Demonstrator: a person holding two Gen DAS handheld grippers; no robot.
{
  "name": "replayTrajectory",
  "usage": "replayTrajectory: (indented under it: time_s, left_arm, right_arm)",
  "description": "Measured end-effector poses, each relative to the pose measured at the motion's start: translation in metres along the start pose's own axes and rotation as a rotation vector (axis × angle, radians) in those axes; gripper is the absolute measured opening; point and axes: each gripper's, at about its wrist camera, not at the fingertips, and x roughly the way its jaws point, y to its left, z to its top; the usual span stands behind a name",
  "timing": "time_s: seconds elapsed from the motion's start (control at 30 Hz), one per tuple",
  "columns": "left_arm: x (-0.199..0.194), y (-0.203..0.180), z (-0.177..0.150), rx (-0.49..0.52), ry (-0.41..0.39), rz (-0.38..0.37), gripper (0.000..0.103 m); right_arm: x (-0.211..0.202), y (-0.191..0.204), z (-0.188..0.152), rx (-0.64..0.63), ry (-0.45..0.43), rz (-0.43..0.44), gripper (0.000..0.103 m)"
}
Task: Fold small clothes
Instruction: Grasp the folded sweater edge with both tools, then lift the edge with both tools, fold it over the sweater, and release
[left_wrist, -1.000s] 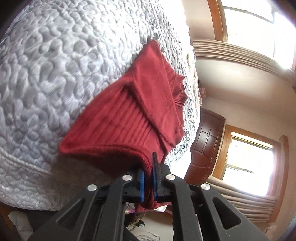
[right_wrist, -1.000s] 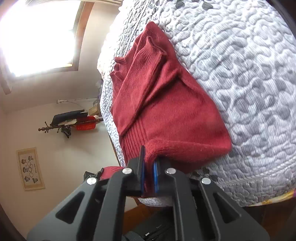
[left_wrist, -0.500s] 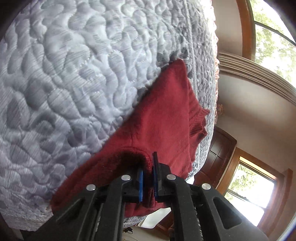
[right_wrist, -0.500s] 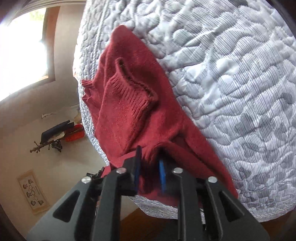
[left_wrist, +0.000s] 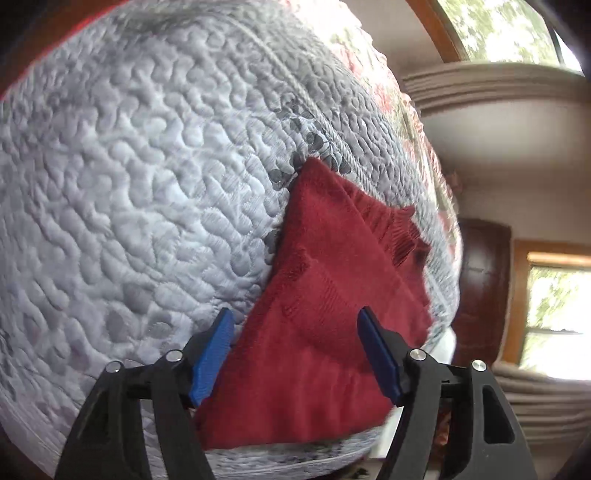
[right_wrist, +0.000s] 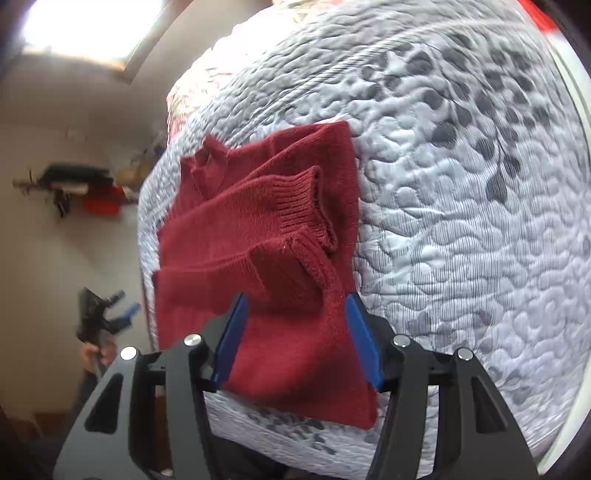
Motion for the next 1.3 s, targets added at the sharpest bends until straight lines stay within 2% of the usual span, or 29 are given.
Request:
replayTrajectory:
  time_s: [0.1, 0.2, 0.33, 0.53, 0.6, 0.67, 0.7, 0.83, 0.9, 0.93, 1.1, 1.13, 1.17, 1.2, 1.23, 1.27, 1.3]
  left_arm:
    - [0.010, -0.016, -0.011, 0.172, 0.037, 0.097, 0.074]
    - [0.031, -0.028, -0.020, 0.286, 0.087, 0.149, 0.074]
    - [0.052, -0.040, -0.021, 0.378, 0.092, 0.204, 0.074]
    - [0.074, -0.044, -0.006, 0.403, 0.097, 0.249, 0.075]
    - [0.081, -0.045, -0.004, 0.406, 0.110, 0.254, 0.071]
    - [0.085, -0.049, -0.005, 0.446, 0.121, 0.285, 0.041]
    - [0.087, -0.052, -0.007, 0.466, 0.126, 0.304, 0.033]
    - [0.088, -0.061, -0.015, 0.535, 0.102, 0.344, 0.029]
    - [0.088, -0.062, -0.017, 0.534, 0.092, 0.353, 0.029]
    - [0.086, -0.062, -0.018, 0.531, 0.088, 0.354, 0.030]
    - [0.086, -0.066, -0.020, 0.548, 0.069, 0.354, 0.030]
    - [0.086, -0.067, -0.021, 0.559, 0.061, 0.362, 0.028]
    - [0.088, -0.068, -0.021, 0.567, 0.060, 0.366, 0.018]
    - [0.088, -0.069, -0.022, 0.573, 0.059, 0.367, 0.015]
    - [0.090, -0.071, -0.022, 0.574, 0.054, 0.367, 0.014]
    - [0.089, -0.072, -0.022, 0.574, 0.045, 0.367, 0.013]
    - [0.087, -0.073, -0.023, 0.572, 0.035, 0.360, 0.013]
  right_arm:
    - [0.024, 0.031, -0.010, -0.213, -0.010, -0.162, 0.056]
    - [0.047, 0.045, -0.011, -0.307, -0.026, -0.261, 0.056]
    - [0.068, 0.040, -0.006, -0.323, -0.013, -0.287, 0.056]
    - [0.075, 0.040, -0.001, -0.324, -0.001, -0.281, 0.057]
    - [0.078, 0.044, 0.000, -0.330, 0.013, -0.266, 0.052]
    - [0.078, 0.047, -0.001, -0.344, 0.025, -0.260, 0.041]
    - [0.078, 0.048, -0.001, -0.350, 0.024, -0.261, 0.040]
    - [0.075, 0.052, 0.000, -0.374, 0.011, -0.271, 0.040]
    - [0.075, 0.053, 0.002, -0.385, -0.008, -0.300, 0.041]
    - [0.075, 0.053, 0.003, -0.391, -0.014, -0.320, 0.044]
    - [0.085, 0.053, 0.002, -0.417, 0.017, -0.332, 0.049]
    - [0.088, 0.052, 0.001, -0.421, 0.024, -0.347, 0.050]
    - [0.090, 0.051, 0.001, -0.417, 0.029, -0.353, 0.050]
    - [0.092, 0.049, 0.001, -0.408, 0.032, -0.349, 0.049]
    - [0.093, 0.049, 0.000, -0.402, 0.037, -0.344, 0.039]
    - [0.093, 0.048, 0.000, -0.399, 0.035, -0.345, 0.023]
    - [0.092, 0.048, -0.001, -0.395, 0.030, -0.347, 0.019]
